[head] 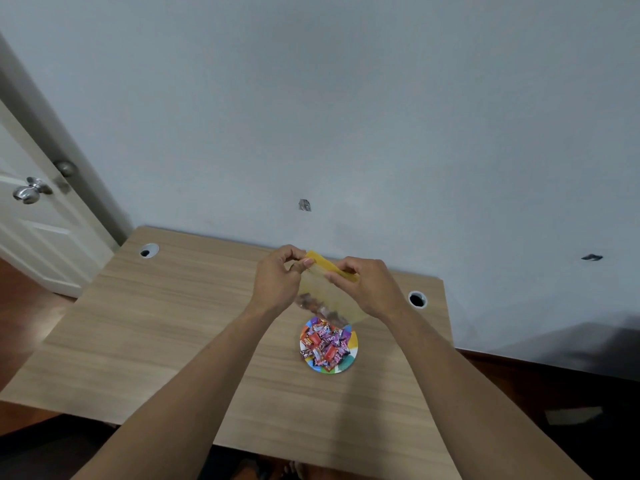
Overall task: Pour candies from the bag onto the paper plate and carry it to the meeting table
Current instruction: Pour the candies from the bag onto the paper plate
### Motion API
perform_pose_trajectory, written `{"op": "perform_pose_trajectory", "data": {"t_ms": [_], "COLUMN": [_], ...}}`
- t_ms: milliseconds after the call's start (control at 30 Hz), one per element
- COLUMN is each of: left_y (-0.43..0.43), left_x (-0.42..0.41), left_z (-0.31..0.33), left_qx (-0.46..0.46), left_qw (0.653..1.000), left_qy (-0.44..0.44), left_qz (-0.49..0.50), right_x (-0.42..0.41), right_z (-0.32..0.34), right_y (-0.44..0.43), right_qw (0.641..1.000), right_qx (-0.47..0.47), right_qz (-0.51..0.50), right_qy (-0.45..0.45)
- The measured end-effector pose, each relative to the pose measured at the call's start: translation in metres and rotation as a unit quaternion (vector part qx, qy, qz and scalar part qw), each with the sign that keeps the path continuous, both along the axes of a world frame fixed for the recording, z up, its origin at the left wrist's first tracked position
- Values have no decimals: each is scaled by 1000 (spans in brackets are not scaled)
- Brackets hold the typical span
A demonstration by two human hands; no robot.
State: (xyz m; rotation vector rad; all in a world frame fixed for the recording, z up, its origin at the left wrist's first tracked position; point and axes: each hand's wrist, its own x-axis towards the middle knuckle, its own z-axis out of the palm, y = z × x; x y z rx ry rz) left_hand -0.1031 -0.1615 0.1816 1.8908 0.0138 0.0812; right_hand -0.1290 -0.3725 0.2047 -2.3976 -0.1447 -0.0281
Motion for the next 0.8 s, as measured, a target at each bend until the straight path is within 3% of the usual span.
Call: {"op": "perform_pose_trajectory", "data": {"t_ms": [433,800], "left_y": [57,84], "left_x": [21,14], "left_z": [-10,-34], "left_qx": [-77,-81], "left_qw": [991,985], "left_qy": [49,81], "left_qz": [94,125], "right_x": [-5,0], "right_z": [-11,-36], "right_y": [-17,-14], "right_qw": [999,998], "right_qx": [-27,-64], "right_qz": [2,17], "right_qy": [27,23]}}
